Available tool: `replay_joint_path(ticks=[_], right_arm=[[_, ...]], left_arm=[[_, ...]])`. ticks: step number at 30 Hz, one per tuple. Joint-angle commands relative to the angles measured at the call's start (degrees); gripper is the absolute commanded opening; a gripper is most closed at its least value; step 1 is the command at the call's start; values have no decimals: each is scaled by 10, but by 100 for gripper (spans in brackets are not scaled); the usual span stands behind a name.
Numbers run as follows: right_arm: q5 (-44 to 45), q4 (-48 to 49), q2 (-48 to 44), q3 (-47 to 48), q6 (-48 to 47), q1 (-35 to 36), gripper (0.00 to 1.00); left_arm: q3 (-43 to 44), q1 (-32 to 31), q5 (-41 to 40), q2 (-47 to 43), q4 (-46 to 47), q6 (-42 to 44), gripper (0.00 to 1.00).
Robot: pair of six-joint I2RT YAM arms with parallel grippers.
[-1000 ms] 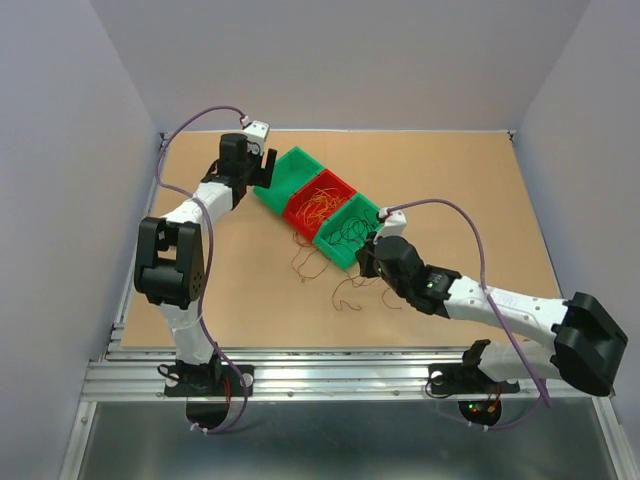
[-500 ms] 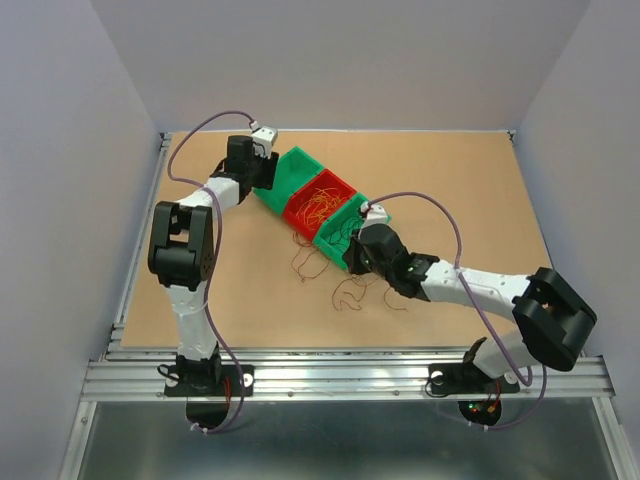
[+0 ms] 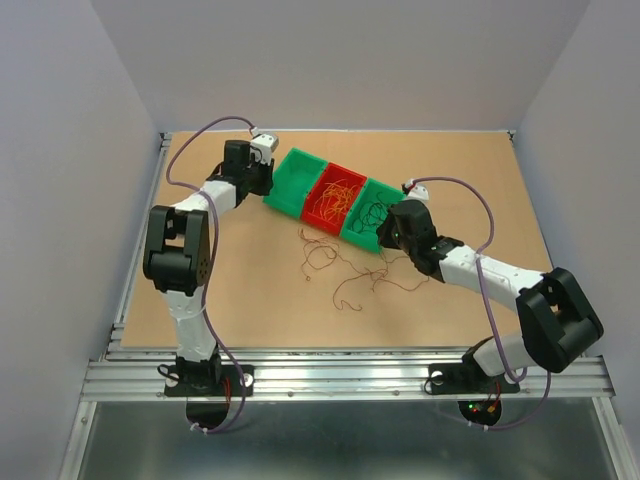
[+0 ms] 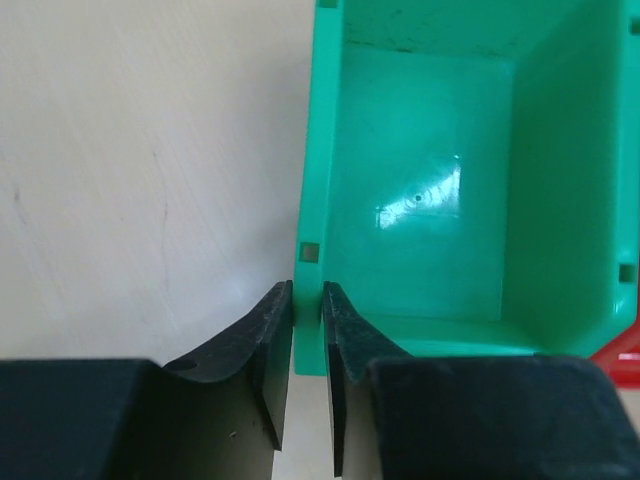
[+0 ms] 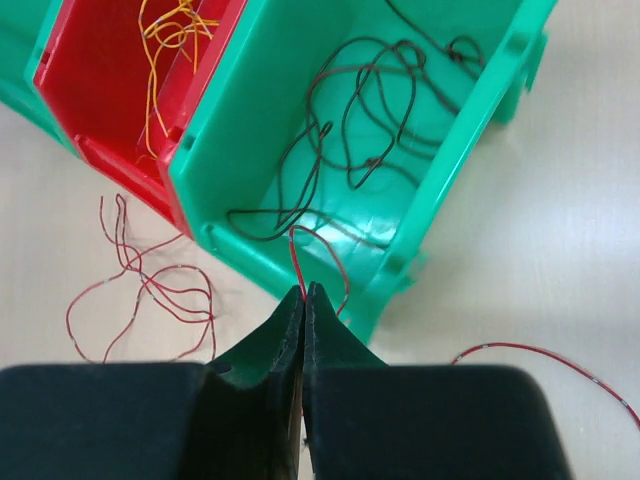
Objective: Untangle the cables
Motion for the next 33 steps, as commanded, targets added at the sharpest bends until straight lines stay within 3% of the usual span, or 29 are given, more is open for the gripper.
replay_joint_path(ticks=[1,6,8,9,12,18,21,23,28,33], right_arm=[[20,0,-14,-1,-1,-1,1],[24,-1,-7,5,-6,-3,1],[22,-1,-14,4,-8,-4,1],[18,-2,-21,4,-9,-3,1],[-2,-2,-43,-4,-16,-4,1],[-51,-3,-122,-25,-30,-3,0],[-73,-12,-147,-31,-33,-3,1],[-69,-17,-160,-32,-33,-3,1],[-73,-28,-174,-40,-33,-3,1],[-83,-34,-195,-49,-31,-2,4]], left_arm=[[-20,-1,53,-56,-3,-13,12],[-69,-1,77,-94,-1,-19,10],[-87,-2,77,-123,8,-20,17],[-103,-2,70,-135,18,-20,42],[-149,-2,45,-191,57,-16,80],[-249,-19,26,-318,133,30,90],[-291,-70,26,-359,148,93,99],[-311,-136,7,-366,140,132,99],[-323,-259,-61,-322,131,222,99],[-327,-319,-113,-264,125,273,98]])
